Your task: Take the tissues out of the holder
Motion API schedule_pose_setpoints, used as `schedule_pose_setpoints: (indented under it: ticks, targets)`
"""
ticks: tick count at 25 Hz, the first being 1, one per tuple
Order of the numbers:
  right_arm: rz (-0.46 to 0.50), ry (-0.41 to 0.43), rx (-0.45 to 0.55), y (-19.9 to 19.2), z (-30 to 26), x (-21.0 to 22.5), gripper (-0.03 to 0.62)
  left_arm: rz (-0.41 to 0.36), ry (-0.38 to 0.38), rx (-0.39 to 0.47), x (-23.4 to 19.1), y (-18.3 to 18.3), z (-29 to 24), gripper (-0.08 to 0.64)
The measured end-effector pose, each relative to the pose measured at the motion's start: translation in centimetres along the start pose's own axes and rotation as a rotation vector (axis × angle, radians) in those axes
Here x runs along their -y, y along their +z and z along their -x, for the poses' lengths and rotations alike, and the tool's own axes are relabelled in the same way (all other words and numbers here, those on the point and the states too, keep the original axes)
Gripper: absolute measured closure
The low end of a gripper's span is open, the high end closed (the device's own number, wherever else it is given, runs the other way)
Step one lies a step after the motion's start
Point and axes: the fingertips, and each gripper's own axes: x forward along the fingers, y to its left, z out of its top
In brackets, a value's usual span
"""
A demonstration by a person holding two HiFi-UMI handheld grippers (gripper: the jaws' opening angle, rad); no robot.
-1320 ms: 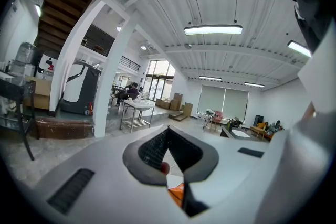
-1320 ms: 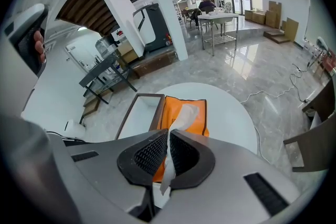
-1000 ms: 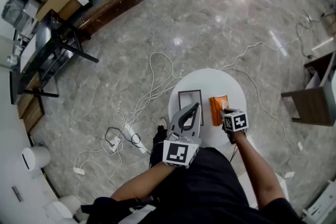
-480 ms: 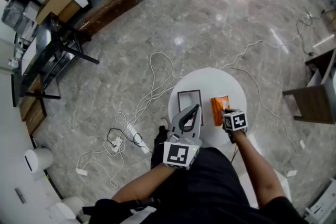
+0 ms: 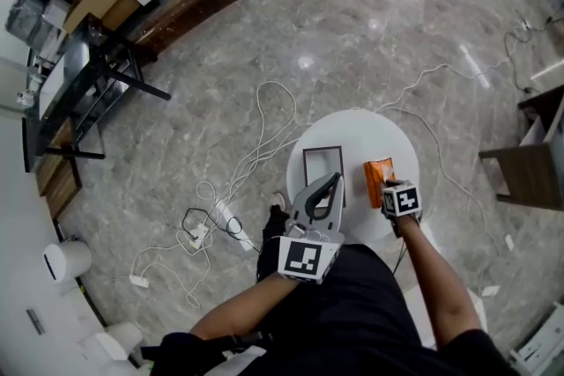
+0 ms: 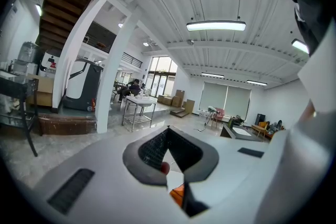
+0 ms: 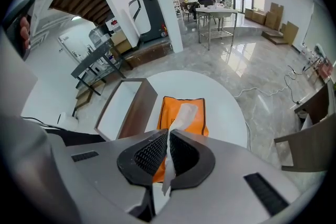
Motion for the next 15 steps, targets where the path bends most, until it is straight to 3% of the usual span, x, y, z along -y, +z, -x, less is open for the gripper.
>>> schedule_pose_setpoints:
  ticks: [15]
  targets:
    - [-0.043,-0.011,-0.043,-1.8,-1.8,1.5,0.578,0.002,0.009,-0.002,0.1,-0.3,0.5,0.561]
